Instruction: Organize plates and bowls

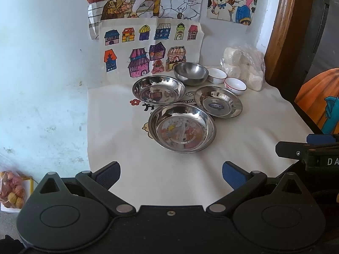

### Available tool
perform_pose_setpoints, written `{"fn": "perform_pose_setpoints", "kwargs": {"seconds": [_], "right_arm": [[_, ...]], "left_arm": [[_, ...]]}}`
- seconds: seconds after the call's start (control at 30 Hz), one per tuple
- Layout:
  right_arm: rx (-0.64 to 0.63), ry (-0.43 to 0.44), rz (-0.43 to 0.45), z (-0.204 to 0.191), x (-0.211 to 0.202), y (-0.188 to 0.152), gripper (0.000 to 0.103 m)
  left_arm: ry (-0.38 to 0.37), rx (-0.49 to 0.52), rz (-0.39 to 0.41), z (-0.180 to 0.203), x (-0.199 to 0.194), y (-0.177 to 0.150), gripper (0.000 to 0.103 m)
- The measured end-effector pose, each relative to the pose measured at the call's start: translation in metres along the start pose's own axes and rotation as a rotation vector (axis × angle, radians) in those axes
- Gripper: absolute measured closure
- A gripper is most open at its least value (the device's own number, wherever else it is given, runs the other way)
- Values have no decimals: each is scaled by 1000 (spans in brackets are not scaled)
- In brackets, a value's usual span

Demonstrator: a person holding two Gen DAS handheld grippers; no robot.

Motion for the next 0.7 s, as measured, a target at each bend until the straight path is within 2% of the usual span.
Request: {"fn": "perform_pose_setpoints", "kwargs": {"seconds": [0.7], "right_arm": [[4,-4,-7,-1,6,4,0]], "left_arm": [[-1,-6,-11,-7,5,1,1]]}}
Point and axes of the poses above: each gripper's, at about its wrist camera, not at the fingertips, and x roughly the way its jaws point, z to its right, y to its top, the point moved 1 cm from there along x, roughly the way its jaws point, and after that the axes turned 2 degrees about x, right-handed, at the moved point
